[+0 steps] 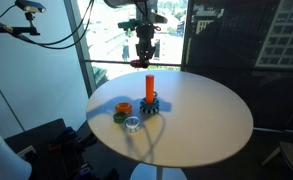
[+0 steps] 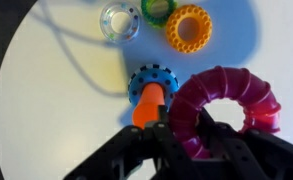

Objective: Place the red ring on the stack

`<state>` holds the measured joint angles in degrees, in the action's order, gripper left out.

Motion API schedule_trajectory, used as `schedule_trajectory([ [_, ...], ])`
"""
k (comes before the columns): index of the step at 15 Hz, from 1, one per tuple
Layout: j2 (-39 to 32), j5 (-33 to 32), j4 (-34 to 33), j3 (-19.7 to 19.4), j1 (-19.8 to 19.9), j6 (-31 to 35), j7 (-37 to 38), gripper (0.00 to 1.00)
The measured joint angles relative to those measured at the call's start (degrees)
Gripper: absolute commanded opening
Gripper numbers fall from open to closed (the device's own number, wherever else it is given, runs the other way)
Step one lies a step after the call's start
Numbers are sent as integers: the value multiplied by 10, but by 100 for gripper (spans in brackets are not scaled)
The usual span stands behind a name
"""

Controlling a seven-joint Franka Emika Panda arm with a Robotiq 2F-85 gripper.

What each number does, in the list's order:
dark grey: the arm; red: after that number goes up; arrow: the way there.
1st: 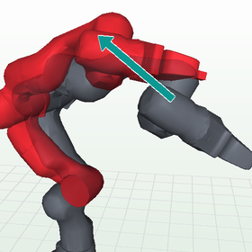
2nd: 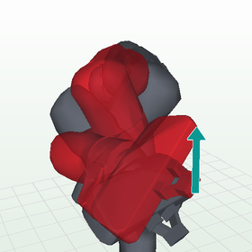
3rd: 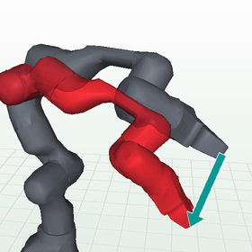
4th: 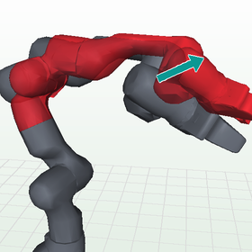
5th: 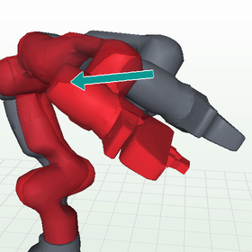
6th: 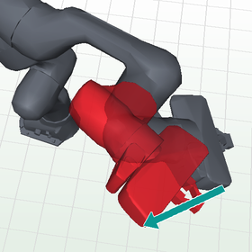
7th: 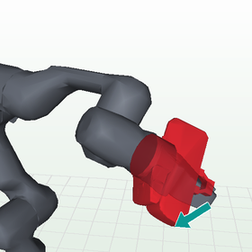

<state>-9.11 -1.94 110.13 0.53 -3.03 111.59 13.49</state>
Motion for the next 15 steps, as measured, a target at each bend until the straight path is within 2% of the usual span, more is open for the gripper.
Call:
schedule_trajectory([
  [15,-13,-1,3,-35,18,28,33,10],
])
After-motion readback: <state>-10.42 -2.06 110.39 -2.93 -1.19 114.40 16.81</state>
